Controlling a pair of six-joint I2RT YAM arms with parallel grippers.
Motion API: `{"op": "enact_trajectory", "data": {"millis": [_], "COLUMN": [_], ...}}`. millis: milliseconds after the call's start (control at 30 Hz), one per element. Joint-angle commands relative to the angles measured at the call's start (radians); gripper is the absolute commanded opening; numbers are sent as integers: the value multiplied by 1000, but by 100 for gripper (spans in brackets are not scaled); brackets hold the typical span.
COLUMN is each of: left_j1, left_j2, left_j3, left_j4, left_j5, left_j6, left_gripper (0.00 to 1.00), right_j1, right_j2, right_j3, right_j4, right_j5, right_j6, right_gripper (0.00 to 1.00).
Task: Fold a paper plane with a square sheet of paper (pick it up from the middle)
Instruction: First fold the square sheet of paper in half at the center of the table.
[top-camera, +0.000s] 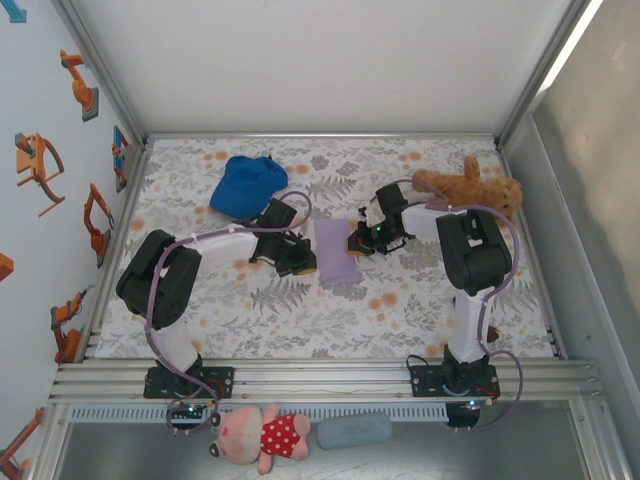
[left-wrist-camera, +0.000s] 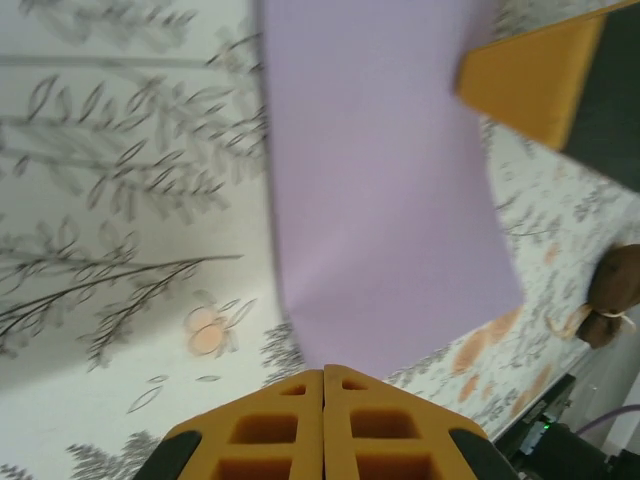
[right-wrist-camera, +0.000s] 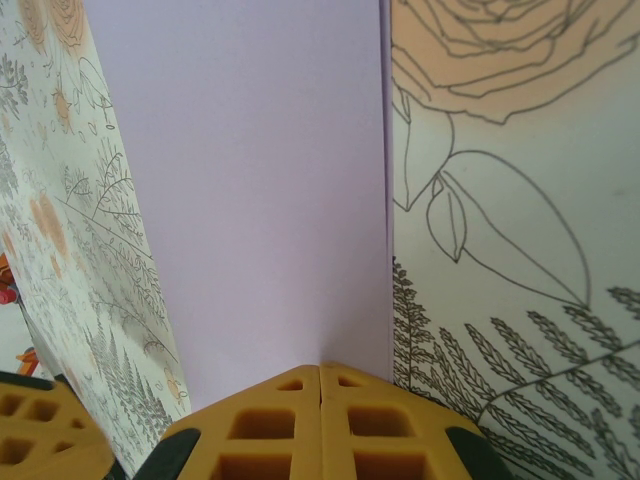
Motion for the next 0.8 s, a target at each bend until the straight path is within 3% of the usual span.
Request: {"op": "enact_trajectory", "data": {"millis": [0, 333, 767], "left_j1": [-18, -49, -73], "left_j2": [33, 193, 91], "left_j3": [61, 125, -44], "left_j4": [12, 27, -104], "left_j5": [24, 49, -11], "left_j6": [1, -22, 73], "left_gripper": [8, 8, 7], "right_j1": [-8, -8, -8], "right_j2": [131, 125, 123], "right_j3": [-79, -78, -78], "right_j4": [-109, -109, -104], "right_j5": [312, 314, 309], "right_j6": [-19, -19, -18], "right_gripper": [0, 0, 0]}}
